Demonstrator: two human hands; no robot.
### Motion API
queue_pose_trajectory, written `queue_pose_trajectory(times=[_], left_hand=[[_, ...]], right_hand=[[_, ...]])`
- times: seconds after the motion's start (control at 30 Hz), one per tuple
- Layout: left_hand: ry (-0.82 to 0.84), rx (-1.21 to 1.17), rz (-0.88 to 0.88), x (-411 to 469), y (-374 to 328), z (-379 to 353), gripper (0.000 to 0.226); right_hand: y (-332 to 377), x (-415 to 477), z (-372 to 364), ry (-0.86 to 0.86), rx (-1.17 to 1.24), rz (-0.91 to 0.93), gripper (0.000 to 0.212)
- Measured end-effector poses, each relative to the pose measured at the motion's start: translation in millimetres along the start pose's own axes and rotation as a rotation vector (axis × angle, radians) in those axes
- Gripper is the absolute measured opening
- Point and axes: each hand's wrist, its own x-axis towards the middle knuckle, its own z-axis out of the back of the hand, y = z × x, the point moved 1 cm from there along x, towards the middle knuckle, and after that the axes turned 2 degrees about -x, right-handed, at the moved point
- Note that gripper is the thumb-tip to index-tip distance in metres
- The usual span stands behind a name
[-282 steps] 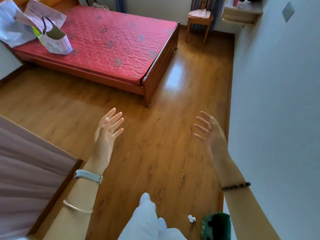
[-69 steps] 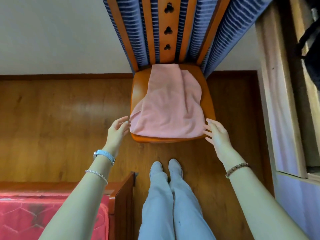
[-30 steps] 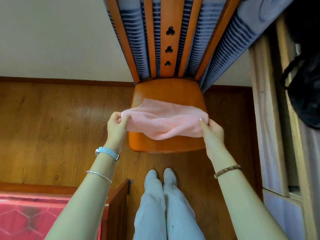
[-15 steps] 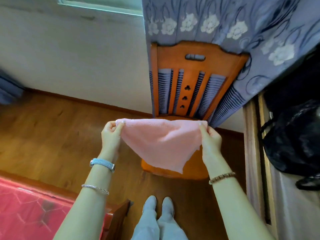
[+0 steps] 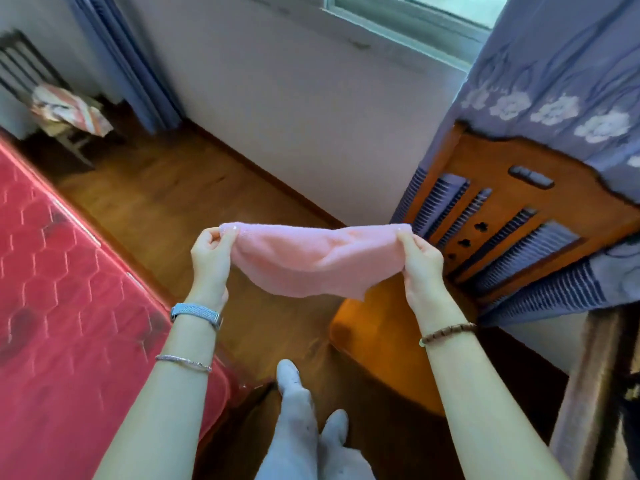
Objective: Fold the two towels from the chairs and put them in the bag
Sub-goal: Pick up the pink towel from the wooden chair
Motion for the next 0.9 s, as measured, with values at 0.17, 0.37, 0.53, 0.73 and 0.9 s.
queue_pose_trajectory(times=[0.17,0.37,0.53,0.73,0.9], left_hand=[[-0.142,-0.065,-0.007,32.2,-13.7,56.1,0.009],[-0.335,-0.114,0.002,70.5,-21.4,115.1,0.010],[-0.448,-0.126,0.044,102.6,-24.2,154.3,0.019],[-0.559,-0.154,0.065,132.6,-31.6,189.9,0.007],[-0.636,-0.199,0.065,152.0,-35.6,213.7,0.019]], right_hand=[[22.4,-0.1,-76.6,0.188,-0.114,0.001,0.024],[35.3,8.5,-166.9,0.357,-0.176,-0.011,0.033],[42.7,16.2,-240.5,0.589,-0.303,0.003,0.039],[57.2,16.4,-314.0,0.774,-0.378,0.039,0.035],[69.9,14.3,-370.3,0.884,-0.392,0.062,0.022]])
